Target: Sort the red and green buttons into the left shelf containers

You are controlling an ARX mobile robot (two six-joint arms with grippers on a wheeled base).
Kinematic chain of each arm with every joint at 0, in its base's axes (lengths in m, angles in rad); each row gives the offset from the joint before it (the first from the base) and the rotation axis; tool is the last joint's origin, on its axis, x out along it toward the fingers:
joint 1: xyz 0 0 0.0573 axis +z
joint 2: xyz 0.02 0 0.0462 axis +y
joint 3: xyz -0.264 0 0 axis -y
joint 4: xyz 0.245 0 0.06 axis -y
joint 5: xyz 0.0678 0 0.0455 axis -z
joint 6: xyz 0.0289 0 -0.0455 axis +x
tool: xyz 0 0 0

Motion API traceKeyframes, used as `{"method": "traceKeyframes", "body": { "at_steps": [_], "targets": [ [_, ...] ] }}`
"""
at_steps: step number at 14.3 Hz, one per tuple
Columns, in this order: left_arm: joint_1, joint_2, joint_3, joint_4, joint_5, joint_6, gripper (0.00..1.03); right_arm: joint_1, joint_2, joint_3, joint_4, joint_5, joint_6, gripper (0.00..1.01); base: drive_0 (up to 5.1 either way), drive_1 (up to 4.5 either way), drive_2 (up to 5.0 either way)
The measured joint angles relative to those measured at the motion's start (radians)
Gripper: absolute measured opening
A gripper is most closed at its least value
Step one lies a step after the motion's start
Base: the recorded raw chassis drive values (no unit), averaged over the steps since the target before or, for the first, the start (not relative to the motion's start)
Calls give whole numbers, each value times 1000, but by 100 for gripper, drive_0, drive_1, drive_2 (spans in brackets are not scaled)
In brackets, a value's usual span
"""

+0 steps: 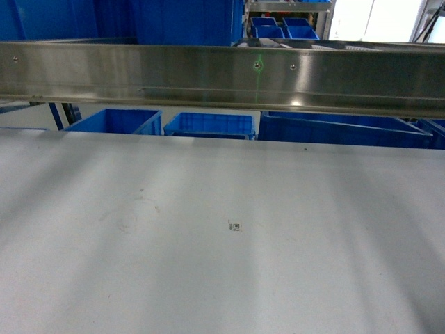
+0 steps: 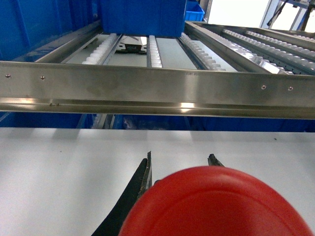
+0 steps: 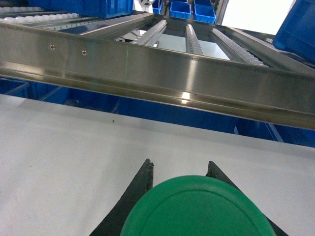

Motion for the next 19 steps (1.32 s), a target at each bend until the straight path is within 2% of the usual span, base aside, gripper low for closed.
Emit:
{"method": "traceKeyframes", "body": {
  "at_steps": [17,19],
  "targets": [
    [-3,-3,-1,-2,-3,3,27,0,0,-1,0,0,0,26,0,0,0],
    [-3,-3,-1,-2,-2,3,27,0,0,-1,1,0,0,26,-490,196,287]
  ]
}}
